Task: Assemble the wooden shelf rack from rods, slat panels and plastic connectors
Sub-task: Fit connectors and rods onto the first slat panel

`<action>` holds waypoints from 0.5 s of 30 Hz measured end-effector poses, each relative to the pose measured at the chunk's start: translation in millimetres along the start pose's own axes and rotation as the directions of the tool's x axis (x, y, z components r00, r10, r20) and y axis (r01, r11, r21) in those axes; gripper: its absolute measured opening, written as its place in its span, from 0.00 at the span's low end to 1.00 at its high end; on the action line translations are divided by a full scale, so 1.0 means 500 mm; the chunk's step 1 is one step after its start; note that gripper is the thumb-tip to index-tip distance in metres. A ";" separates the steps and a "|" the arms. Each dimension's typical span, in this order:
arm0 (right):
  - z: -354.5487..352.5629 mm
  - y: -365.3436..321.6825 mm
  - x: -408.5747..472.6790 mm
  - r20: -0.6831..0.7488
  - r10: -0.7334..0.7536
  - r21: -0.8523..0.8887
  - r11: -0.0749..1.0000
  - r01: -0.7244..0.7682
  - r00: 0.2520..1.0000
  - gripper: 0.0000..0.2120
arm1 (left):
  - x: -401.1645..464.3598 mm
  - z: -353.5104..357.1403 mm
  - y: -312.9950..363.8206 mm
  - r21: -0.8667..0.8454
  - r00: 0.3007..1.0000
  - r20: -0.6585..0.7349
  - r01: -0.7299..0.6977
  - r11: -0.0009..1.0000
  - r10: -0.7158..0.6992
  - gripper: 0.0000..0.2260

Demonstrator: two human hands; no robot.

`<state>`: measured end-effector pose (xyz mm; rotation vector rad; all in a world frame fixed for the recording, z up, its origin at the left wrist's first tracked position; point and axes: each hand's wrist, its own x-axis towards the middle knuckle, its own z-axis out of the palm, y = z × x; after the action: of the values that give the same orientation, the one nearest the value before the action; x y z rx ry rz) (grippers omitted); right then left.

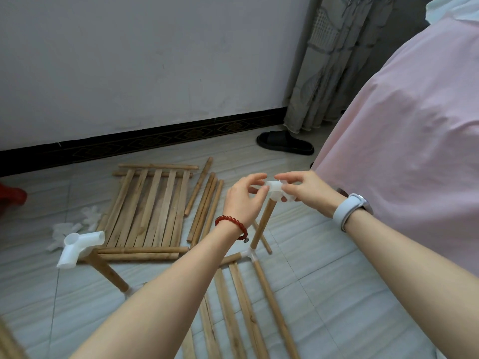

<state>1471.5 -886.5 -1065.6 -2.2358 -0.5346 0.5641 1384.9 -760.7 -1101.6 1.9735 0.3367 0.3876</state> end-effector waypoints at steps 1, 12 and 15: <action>0.003 0.003 -0.002 -0.005 -0.015 -0.014 1.000 0.015 1.000 0.19 | 0.003 0.001 0.005 0.026 1.000 0.025 -0.017 1.000 0.016 0.12; 0.052 0.041 -0.032 -0.105 -0.200 -0.504 0.855 0.121 0.974 0.21 | 0.000 0.021 -0.003 0.291 1.000 0.017 0.005 0.957 -0.010 0.10; 0.064 0.046 -0.033 -0.148 -0.203 -0.573 0.815 0.083 0.968 0.21 | 0.001 0.022 -0.011 0.331 0.999 0.019 -0.035 0.943 0.030 0.11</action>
<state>1445.5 -891.6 -1099.0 -2.7371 -0.8410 0.0876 1389.7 -767.5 -1110.9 2.3129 0.3805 0.3549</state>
